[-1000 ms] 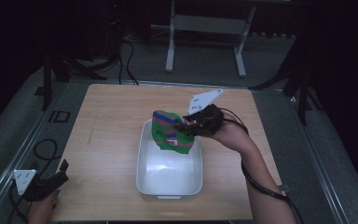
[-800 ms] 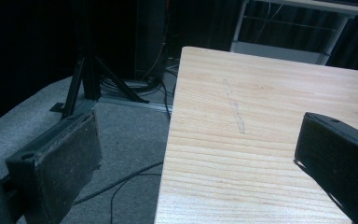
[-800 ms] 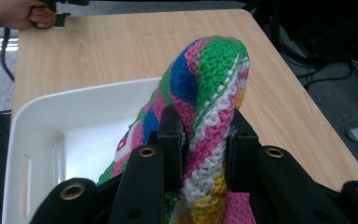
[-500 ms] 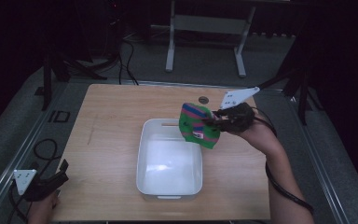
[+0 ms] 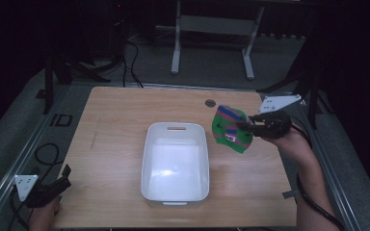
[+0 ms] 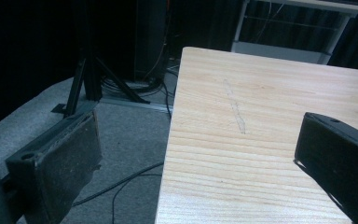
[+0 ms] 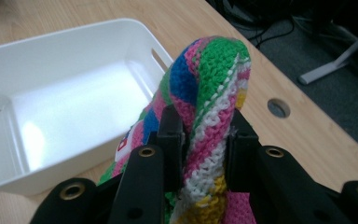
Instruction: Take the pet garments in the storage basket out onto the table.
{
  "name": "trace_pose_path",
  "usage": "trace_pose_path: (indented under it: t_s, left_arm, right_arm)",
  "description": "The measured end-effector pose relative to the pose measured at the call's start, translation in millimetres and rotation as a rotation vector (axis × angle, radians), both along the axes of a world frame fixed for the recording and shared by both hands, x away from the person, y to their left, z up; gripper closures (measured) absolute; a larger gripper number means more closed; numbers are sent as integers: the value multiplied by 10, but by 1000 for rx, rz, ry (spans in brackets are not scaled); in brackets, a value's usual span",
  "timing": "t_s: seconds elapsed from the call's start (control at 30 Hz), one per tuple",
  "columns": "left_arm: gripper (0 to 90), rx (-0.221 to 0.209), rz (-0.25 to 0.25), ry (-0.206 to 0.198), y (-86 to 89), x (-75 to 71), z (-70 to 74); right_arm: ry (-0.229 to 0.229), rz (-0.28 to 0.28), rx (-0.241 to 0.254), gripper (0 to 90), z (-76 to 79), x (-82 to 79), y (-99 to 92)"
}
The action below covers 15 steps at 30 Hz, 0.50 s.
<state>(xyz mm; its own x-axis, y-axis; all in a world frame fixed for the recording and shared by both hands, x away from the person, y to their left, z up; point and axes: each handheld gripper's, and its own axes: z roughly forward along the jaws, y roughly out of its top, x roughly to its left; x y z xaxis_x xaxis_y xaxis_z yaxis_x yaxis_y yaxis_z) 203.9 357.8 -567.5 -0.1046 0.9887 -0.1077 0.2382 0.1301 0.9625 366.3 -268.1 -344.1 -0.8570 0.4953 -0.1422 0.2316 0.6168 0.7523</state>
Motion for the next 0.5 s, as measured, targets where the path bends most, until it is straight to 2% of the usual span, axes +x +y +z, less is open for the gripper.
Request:
trace_pose_path:
  t_s: [0.17, 0.2, 0.23, 0.5]
  left_arm:
    - [9, -1, -1, 0, 2, 0, 0]
    - [9, -1, -1, 0, 2, 0, 0]
    - [9, -2, -1, 2, 3, 0, 1]
    - [9, 1, -1, 0, -1, 0, 0]
  right_arm:
    - [22, -44, -4, 724, -187, 60, -116]
    - [22, -44, -4, 724, -187, 60, -116]
    - [36, -62, -6, 725, -289, 95, -149]
    - [82, -108, 1, 724, -636, 201, -230]
